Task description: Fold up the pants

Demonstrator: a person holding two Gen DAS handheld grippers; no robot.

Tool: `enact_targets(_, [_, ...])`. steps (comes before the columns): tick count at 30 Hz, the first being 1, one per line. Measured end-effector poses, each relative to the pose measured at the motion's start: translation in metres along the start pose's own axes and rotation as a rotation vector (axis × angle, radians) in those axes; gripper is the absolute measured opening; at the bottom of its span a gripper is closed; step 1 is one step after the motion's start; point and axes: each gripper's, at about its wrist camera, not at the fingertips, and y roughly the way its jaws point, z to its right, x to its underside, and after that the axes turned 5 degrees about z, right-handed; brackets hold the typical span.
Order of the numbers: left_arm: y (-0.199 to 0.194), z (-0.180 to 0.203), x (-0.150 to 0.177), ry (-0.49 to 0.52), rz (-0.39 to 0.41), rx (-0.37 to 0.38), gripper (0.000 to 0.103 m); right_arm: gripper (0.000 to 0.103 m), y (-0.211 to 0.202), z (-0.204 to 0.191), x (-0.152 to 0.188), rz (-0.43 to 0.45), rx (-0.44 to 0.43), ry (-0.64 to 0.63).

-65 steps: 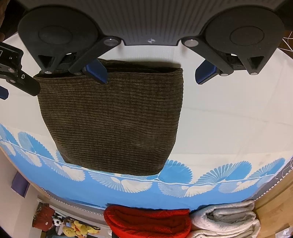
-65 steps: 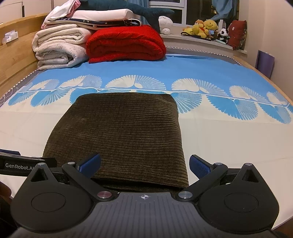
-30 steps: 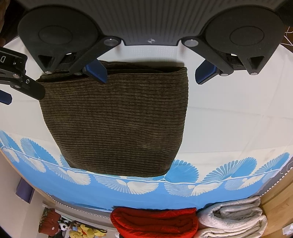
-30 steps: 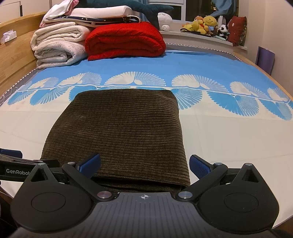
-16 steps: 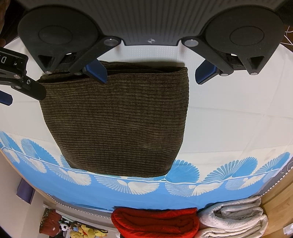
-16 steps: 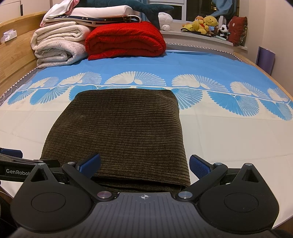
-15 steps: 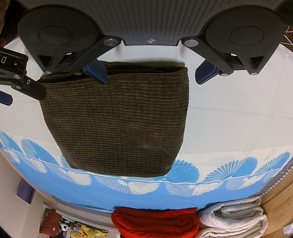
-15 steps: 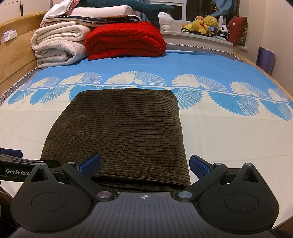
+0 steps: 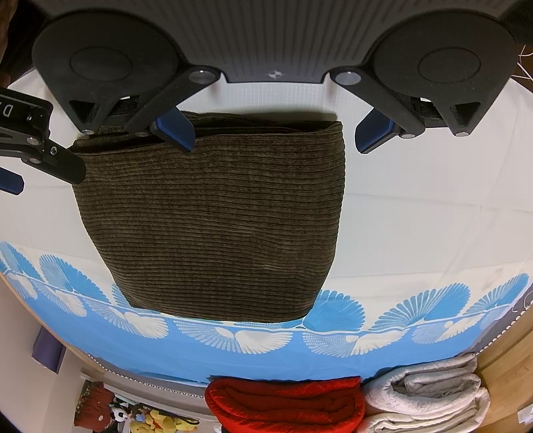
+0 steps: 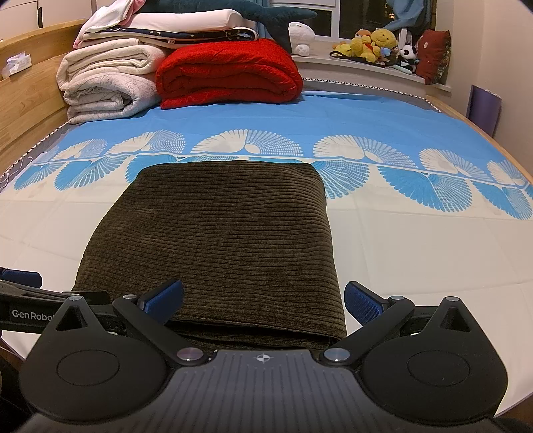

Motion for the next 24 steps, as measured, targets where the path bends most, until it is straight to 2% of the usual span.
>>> enact_targets(24, [-0.0003,0.0016,0.0003,0.009,0.006,0.004,0.102,0.102,-0.0003,-0.0008,0.0012,-0.001,-0.002,-0.003])
